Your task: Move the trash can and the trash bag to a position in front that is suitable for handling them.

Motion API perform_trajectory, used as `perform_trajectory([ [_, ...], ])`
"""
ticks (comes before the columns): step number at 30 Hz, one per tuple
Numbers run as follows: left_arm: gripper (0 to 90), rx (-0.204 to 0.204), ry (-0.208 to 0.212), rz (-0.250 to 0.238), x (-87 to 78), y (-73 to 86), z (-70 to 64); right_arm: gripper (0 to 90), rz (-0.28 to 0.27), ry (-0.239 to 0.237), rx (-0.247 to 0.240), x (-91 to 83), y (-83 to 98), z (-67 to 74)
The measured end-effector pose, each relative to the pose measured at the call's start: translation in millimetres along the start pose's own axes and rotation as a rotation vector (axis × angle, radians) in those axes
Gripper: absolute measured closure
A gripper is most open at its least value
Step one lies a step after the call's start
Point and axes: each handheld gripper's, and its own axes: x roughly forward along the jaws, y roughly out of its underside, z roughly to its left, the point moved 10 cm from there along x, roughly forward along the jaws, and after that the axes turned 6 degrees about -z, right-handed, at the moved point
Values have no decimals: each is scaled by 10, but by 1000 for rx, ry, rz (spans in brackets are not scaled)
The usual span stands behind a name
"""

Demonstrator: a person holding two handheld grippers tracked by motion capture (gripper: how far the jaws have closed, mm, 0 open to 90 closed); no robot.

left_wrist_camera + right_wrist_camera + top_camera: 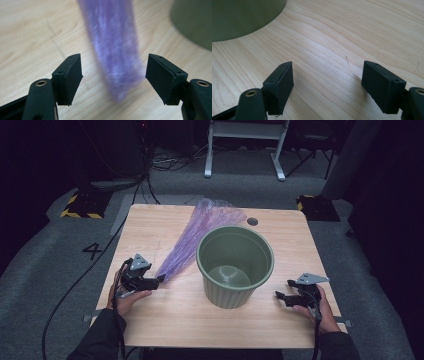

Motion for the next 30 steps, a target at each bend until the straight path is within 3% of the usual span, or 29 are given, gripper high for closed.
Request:
perform_trajectory([
  [1, 289, -13, 40, -14, 50, -4, 10, 256, 0, -1, -1, 0, 0, 1],
  [4, 382, 6, 30, -5, 104, -4, 11, 256, -1, -4, -2, 2, -1, 2],
  [5, 382, 15, 35, 9, 133, 7, -5, 256, -1, -5, -3, 2, -2, 2],
  [6, 496, 49, 34, 57, 193, 55, -38, 256, -1, -5, -3, 2, -1, 2],
  [7, 516, 49, 34, 57, 193, 55, -38, 256, -1, -5, -3, 2, -1, 2],
  [8, 550, 64, 41, 88, 236, 90, -72, 256, -1, -4, -3, 2, -1, 2],
  [12, 624, 53, 85, 100, 258, 110, -140, 256, 0, -4, -3, 2, -1, 3],
  [16, 630, 39, 140, 102, 255, 121, -287, 256, 0, -4, -4, 1, 0, 5],
  [18, 630, 42, 150, 103, 259, 127, -331, 256, 0, -4, -4, 1, 0, 5],
  [20, 632, 69, 132, 108, 306, 170, -477, 256, 0, -4, -4, 1, 0, 6],
  [21, 617, 69, 132, 108, 306, 170, -477, 256, 0, -4, -4, 1, 0, 6],
  [26, 587, 120, 147, 96, 336, 173, -811, 256, -1, -4, -4, 0, 0, 6],
  [27, 558, 152, 148, 94, 356, 183, -952, 257, -1, -4, -3, 0, 1, 6],
  [28, 538, 152, 148, 94, 356, 183, -952, 257, -1, -4, -3, 0, 1, 6],
  [30, 486, 179, 183, 94, 376, 192, -1178, 256, -1, -4, -4, 0, 1, 6],
])
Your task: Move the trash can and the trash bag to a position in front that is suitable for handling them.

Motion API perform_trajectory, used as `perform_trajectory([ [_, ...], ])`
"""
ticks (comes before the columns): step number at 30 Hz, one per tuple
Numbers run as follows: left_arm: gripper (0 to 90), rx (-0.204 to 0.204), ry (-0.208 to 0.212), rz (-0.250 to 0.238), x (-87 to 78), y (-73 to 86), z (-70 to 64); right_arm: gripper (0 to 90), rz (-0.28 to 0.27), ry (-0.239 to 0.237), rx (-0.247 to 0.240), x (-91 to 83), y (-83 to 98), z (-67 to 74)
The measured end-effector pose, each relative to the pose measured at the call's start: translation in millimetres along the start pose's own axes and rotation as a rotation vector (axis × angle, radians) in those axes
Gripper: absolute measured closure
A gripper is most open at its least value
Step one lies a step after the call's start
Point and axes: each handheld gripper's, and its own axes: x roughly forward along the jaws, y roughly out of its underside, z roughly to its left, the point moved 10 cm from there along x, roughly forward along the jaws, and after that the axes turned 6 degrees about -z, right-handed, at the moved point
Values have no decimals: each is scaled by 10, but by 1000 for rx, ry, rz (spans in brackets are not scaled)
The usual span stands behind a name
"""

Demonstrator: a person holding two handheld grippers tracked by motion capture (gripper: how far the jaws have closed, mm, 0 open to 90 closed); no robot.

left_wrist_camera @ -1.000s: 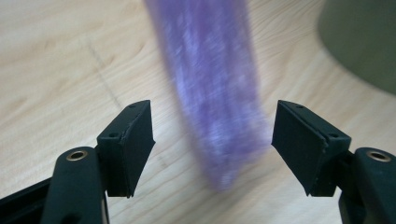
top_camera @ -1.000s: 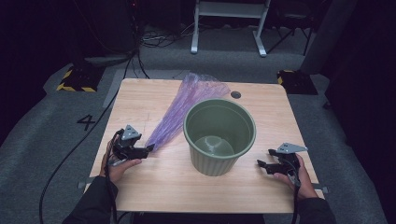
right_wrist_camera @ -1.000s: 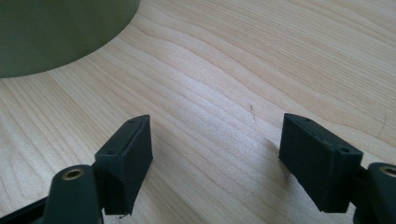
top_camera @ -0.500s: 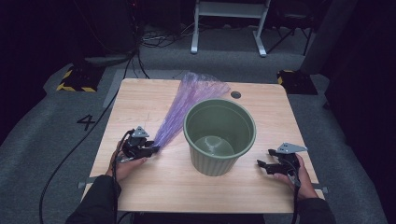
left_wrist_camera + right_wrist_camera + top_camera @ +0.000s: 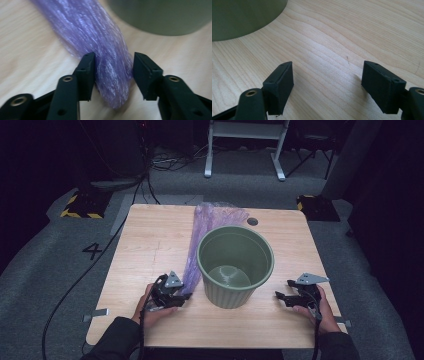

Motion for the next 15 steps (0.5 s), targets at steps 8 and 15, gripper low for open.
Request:
perform_trajectory([
  [8, 222, 29, 36, -18, -20, -29, -322, 256, 0, 0, 0, 0, 0, 0],
  [15, 163, 26, 61, -76, -389, 8, -472, 256, 0, 0, 1, 0, 0, 0],
])
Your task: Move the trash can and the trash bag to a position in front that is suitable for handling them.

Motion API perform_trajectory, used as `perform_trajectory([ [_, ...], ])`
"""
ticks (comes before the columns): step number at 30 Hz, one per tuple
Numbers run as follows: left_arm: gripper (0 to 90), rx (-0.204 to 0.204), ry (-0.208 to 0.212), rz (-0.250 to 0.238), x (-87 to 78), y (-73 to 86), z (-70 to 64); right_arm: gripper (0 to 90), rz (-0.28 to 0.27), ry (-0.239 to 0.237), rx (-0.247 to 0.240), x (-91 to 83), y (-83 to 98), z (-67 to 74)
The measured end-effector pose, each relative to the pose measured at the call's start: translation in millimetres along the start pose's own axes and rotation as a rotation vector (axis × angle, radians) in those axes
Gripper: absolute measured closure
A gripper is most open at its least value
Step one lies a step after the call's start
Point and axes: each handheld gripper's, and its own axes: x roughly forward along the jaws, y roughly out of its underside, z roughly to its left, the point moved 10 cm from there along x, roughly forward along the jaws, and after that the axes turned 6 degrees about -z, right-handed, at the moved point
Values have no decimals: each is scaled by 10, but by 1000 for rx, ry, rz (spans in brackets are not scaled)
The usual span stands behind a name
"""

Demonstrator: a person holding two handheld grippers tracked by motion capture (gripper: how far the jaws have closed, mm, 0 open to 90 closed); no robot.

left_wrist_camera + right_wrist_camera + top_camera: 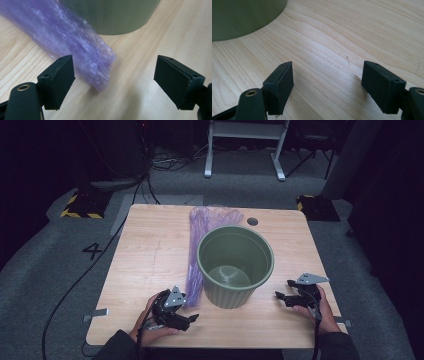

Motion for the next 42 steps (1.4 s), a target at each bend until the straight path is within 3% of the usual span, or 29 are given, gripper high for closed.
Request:
perform_trajectory([
  [5, 158, 8, 17, -33, -107, -37, -68, 256, 0, 0, 0, 0, 0, 0],
  [11, 161, 54, 22, -58, -182, -121, -115, 256, 0, 0, 0, 0, 0, 0],
  [12, 164, 71, -14, -56, -198, -151, -17, 256, 0, 0, 0, 0, 0, 0],
  [15, 160, 61, -23, -60, -216, -177, 87, 256, 0, 1, 0, 0, 0, 0],
  [16, 159, 60, -43, -55, -223, -190, 215, 256, 0, 1, 1, 0, 0, 0],
  [19, 159, 57, -52, -36, -214, -189, 345, 256, 0, 1, 1, 0, 0, 0],
  [21, 166, 72, -99, -24, -205, -202, 512, 256, 0, 1, 1, 0, 0, 0],
  [24, 166, 54, -130, -40, -202, -281, 741, 256, 0, 1, 1, 0, 0, 0],
  [25, 166, 36, -135, -57, -169, -343, 883, 256, 0, 1, 1, 0, 0, 0],
  [29, 176, 30, -167, -57, -28, -420, 1152, 256, 0, 1, 1, 0, 0, 0],
  [32, 220, 11, -157, -68, 60, -456, 1228, 255, 0, 2, 1, 0, 0, 0],
  [33, 230, 20, -157, -59, 159, -486, 1275, 254, 1, 5, 0, -1, 1, 0],
  [35, 230, 30, -169, -52, 205, -504, 1311, 253, 1, 7, 1, -1, 1, -1],
  [38, 228, 7, -160, -59, 310, -602, 1399, 252, 1, 9, 2, -2, 2, -1],
  [41, 194, -42, -158, -90, 386, -728, 1514, 252, 1, 10, 2, -2, 3, -1],
  [42, 194, -37, -178, -88, 420, -755, 1561, 252, 1, 10, 2, -2, 3, -1],
])
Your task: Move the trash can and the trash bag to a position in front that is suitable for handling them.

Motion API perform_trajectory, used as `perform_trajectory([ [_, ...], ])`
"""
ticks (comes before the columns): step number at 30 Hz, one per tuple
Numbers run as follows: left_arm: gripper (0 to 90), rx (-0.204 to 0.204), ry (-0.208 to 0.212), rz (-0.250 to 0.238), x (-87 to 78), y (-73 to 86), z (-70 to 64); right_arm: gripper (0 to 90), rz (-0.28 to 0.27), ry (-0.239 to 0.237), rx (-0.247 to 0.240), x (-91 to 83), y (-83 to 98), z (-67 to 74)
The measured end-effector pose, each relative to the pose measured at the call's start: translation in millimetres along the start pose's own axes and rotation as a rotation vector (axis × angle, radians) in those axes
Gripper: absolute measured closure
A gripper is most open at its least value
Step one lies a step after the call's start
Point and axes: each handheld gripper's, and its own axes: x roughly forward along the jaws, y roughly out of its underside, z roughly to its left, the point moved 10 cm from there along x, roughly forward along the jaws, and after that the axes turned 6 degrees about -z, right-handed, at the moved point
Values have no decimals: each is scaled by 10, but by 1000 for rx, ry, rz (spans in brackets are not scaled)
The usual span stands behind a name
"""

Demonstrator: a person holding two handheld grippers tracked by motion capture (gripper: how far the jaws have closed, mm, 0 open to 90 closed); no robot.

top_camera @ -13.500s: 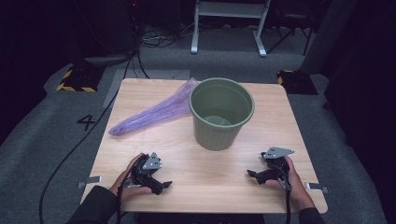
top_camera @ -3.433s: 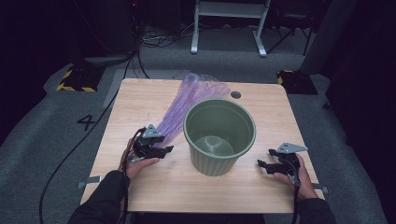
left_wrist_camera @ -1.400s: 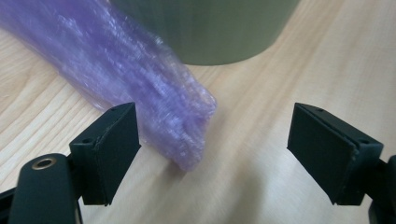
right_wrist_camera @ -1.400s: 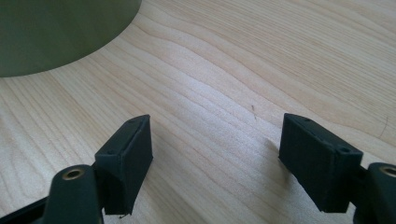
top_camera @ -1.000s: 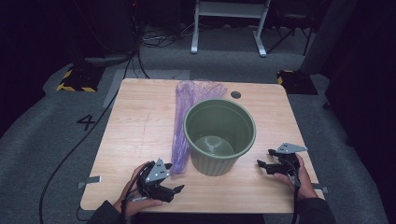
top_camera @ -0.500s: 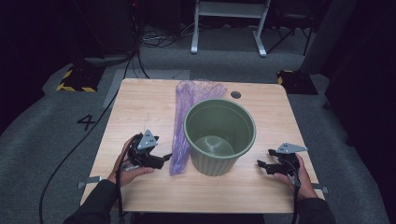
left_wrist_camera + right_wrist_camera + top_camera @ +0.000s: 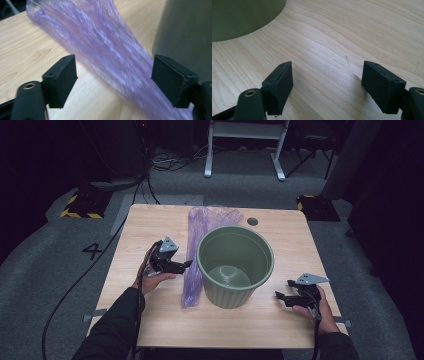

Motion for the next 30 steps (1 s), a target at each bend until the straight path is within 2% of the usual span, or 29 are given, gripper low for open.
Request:
perform_trajectory([
  [1, 193, -3, -7, 6, 44, -17, 20, 252, 0, 0, 0, 0, 0, 0],
  [2, 194, 1, -35, 16, 135, -42, 58, 253, 0, 0, 0, 0, 0, 0],
  [3, 196, 1, -35, 16, 135, -42, 58, 253, 0, 0, 0, 0, 0, 0],
  [5, 208, 21, -81, 12, 217, -54, 92, 253, 0, 0, 0, 0, 0, 0],
  [6, 206, 16, -77, 28, 262, -43, 95, 253, 0, 0, 0, 0, 0, 0],
  [7, 186, -41, -38, 46, 354, -29, 96, 253, 0, 0, 0, 0, 0, 0],
  [8, 174, -41, -38, 46, 354, -29, 96, 253, 0, 0, 0, -1, 1, 0],
  [9, 174, -72, -29, 48, 398, -24, 94, 253, 0, 0, 0, -1, 1, 0],
  [11, 174, -85, -33, 42, 471, -21, 108, 252, 0, 0, 0, -1, 1, 0],
  [13, 181, -95, -34, 71, 544, 7, 125, 253, 0, 1, 0, -2, 1, 0],
  [15, 170, -141, -21, 95, 616, 21, 158, 252, 0, 0, 0, -1, 1, 0],
  [17, 178, -149, -51, 79, 664, 12, 220, 252, 0, 0, 0, -2, 1, 0],
  [18, 186, -148, -58, 106, 716, 53, 235, 253, 0, 1, 0, -2, 1, 0],
  [19, 181, -148, -58, 106, 716, 53, 235, 253, 0, 1, 0, -2, 1, 0],
  [20, 170, -177, -44, 150, 777, 122, 242, 252, 0, 1, 0, -2, 1, 0],
  [25, 163, -188, -41, 184, 849, 198, 233, 253, 0, 1, 0, -2, 2, 0],
  [26, 158, -170, -47, 188, 852, 202, 229, 253, 0, 1, 0, -4, 3, 0],
  [30, 166, -153, -49, 195, 861, 201, 195, 253, -1, 0, 1, -5, 3, 2],
])
